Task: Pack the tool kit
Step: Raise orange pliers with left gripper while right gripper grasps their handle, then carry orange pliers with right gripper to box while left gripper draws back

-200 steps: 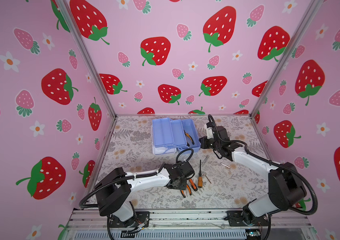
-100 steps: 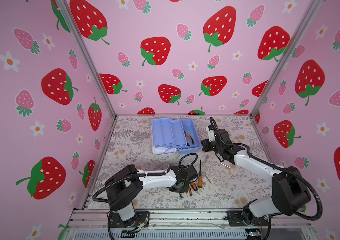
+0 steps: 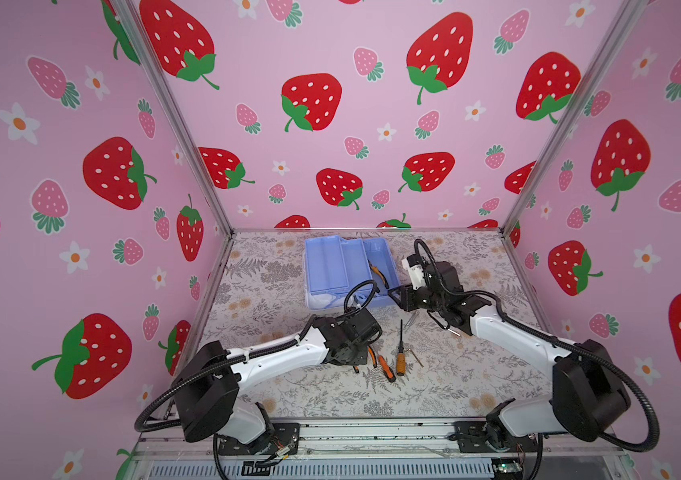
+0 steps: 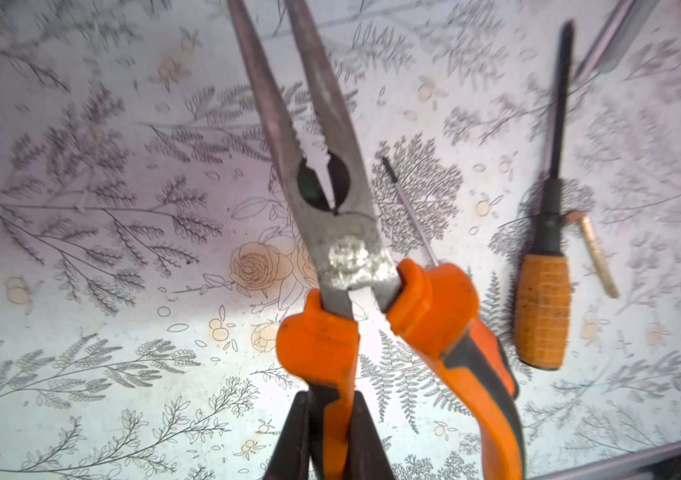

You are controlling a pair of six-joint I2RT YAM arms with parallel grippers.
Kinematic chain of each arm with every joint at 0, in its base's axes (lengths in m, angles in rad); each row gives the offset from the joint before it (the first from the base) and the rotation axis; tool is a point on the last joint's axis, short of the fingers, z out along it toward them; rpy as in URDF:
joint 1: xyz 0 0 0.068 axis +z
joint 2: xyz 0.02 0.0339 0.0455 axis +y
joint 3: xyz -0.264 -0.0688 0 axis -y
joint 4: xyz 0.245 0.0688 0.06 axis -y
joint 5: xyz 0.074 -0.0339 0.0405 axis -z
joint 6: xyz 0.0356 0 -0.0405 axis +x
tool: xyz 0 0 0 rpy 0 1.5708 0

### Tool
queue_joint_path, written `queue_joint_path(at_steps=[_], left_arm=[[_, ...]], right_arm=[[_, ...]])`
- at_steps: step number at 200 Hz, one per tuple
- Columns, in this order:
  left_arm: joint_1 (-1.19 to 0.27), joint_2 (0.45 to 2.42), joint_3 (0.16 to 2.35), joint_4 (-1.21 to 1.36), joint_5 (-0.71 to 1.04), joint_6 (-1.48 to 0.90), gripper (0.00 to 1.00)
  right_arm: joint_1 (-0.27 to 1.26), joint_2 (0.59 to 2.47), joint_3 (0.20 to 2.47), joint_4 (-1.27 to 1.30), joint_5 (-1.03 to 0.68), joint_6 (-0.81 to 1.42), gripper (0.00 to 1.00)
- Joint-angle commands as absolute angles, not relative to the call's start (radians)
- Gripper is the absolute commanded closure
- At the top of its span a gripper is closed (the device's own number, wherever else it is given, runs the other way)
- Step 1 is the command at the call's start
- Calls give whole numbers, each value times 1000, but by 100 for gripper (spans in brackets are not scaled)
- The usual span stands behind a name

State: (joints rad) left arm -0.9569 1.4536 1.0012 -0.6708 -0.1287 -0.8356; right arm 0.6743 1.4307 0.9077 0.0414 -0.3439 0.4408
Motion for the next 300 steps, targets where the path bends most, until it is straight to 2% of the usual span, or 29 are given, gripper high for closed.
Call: queue_joint_path(at_steps=[1, 49, 92, 125, 133, 143, 152, 167, 173, 197, 207, 239, 272, 300], left_arm=[[-956, 1439, 1067, -719, -177, -774, 100], [-944, 1408, 1070, -721, -175, -770, 100], [-913, 1367, 1055, -700, -145, -760, 100], [-883, 1368, 1054, -689, -125, -745, 100], [-877, 1368, 1056, -684, -121, -743, 100], [-870, 1368, 1060, -673, -112, -738, 100], [-865, 1368, 1066, -665, -105, -734, 100], [-859, 1367, 1082, -642, -95, -726, 100], [-857, 1367, 1088, -625, -90, -723, 96], [-854, 1367, 1133, -506, -35, -710, 39], [-853, 1376, 1170, -468, -20, -706, 28], [-853, 1377, 1262, -456, -44, -669, 20], [-818, 1329, 1250, -515, -99, -643, 18], [-750, 1266, 1155, -504, -73, -692, 18]], right_arm=[[741, 1467, 922, 72, -520, 415, 53], [831, 1516, 924, 37, -518, 410, 49], [861, 1559, 915, 47, -516, 419, 51], [890, 1596, 933, 64, -544, 426, 66], [894, 1603, 936, 69, -551, 432, 73], [895, 1603, 934, 87, -554, 447, 89], [894, 1599, 931, 105, -557, 462, 98], [895, 1588, 937, 121, -547, 479, 100], [894, 1585, 944, 123, -540, 484, 100], [880, 1563, 993, 100, -508, 481, 100], [860, 1550, 1017, 81, -484, 468, 100], [728, 1507, 1122, -88, -359, 414, 100], [544, 1480, 1181, -173, -332, 367, 100], [492, 1529, 1264, -240, -234, 292, 100]])
